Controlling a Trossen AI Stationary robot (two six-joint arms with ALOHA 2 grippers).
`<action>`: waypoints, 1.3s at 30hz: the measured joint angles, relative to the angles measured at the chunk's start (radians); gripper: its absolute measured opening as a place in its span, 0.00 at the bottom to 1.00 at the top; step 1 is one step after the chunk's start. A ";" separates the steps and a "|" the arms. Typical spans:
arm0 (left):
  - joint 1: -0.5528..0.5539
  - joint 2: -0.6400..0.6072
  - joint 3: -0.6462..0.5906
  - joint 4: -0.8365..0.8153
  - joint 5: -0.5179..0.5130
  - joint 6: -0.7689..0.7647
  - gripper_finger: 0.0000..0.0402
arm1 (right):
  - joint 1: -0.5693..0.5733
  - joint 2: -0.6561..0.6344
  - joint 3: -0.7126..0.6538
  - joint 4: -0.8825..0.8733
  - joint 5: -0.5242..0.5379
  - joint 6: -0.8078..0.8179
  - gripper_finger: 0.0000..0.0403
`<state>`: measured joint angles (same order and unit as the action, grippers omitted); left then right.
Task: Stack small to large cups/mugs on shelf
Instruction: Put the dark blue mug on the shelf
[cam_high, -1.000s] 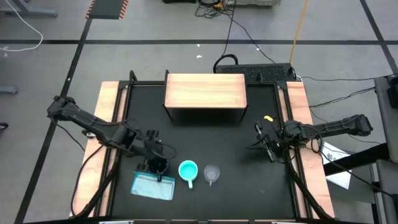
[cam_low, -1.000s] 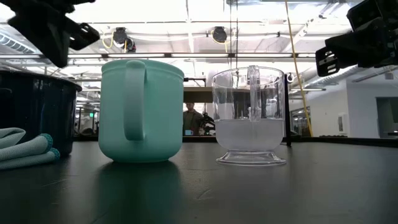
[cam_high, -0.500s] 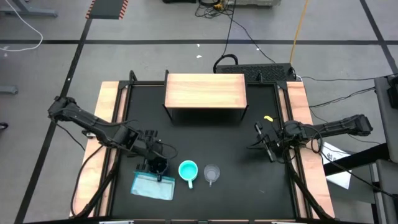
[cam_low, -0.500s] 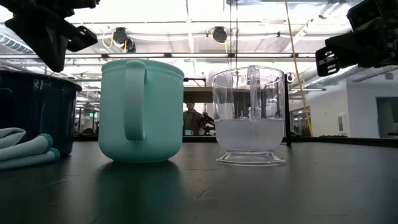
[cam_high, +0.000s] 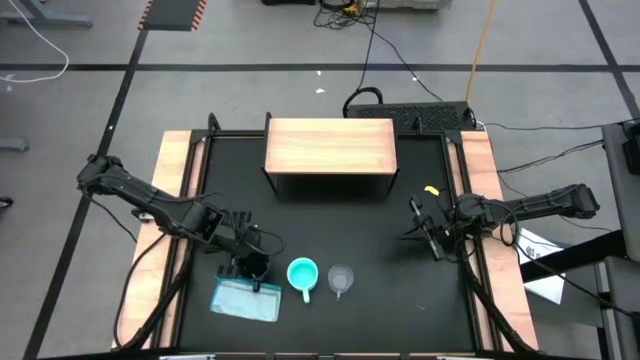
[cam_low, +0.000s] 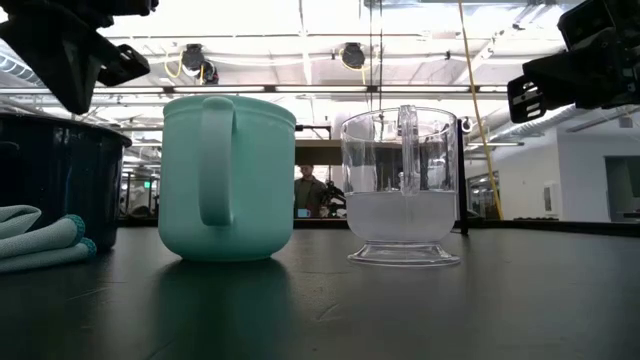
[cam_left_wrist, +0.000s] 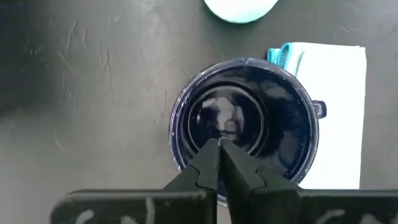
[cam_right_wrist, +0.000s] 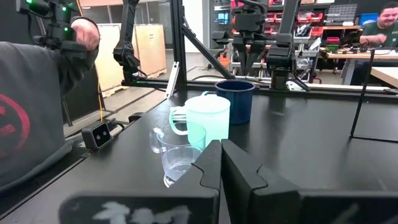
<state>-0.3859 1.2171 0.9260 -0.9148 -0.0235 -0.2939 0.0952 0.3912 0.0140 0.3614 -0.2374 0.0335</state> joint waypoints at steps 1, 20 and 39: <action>0.000 0.000 0.000 -0.009 0.000 -0.008 0.06 | 0.000 0.000 0.000 0.000 0.000 0.000 0.00; 0.049 0.000 0.000 -0.019 -0.029 -0.018 0.37 | 0.000 0.000 0.000 0.000 0.000 0.000 0.00; 0.103 0.000 -0.002 0.053 0.024 0.102 0.50 | 0.000 0.000 0.000 0.000 0.000 0.000 0.00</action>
<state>-0.2825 1.2175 0.9245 -0.8619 0.0002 -0.1921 0.0952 0.3912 0.0140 0.3611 -0.2375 0.0338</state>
